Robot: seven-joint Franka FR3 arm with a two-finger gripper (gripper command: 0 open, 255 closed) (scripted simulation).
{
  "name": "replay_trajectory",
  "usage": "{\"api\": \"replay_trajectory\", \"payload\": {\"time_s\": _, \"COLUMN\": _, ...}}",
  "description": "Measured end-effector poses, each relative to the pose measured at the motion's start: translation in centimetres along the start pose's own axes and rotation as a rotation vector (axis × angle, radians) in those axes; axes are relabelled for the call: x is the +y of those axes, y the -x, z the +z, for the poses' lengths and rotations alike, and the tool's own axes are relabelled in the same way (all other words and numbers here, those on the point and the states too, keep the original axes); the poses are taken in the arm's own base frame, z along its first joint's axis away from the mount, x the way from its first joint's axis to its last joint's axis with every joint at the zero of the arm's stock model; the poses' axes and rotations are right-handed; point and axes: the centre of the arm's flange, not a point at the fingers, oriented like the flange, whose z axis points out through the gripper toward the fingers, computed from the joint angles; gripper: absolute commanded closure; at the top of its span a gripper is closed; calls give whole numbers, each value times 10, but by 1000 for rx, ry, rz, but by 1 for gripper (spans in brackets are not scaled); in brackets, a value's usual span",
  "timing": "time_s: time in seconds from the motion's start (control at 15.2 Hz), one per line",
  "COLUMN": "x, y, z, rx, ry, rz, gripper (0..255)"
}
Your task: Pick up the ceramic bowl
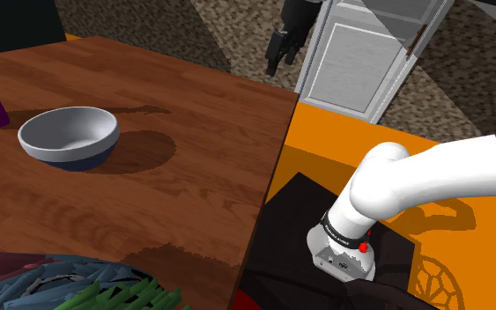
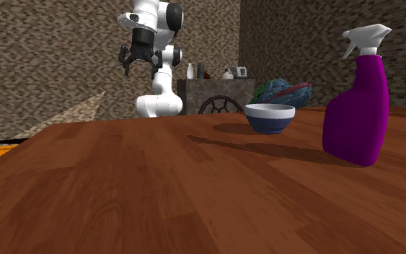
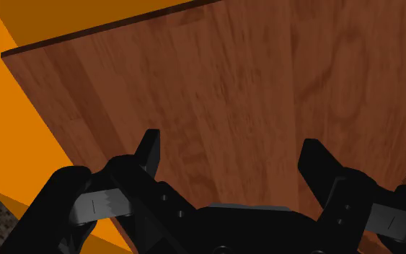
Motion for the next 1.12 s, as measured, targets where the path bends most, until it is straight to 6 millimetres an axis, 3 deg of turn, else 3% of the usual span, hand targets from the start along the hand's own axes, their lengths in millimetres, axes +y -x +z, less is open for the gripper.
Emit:
{"api": "replay_trajectory", "payload": {"time_s": 0.13, "x": -3, "y": -3, "z": 1, "rx": -1, "ry": -2, "rz": 0, "gripper": 0}}
{"api": "replay_trajectory", "payload": {"time_s": 0.33, "x": -29, "y": -18, "z": 6, "rx": -5, "ry": -15, "rz": 0, "gripper": 0}}
{"api": "replay_trajectory", "payload": {"time_s": 1.12, "x": -166, "y": -91, "z": 23, "rx": -24, "ry": -74, "rz": 1, "gripper": 0}}
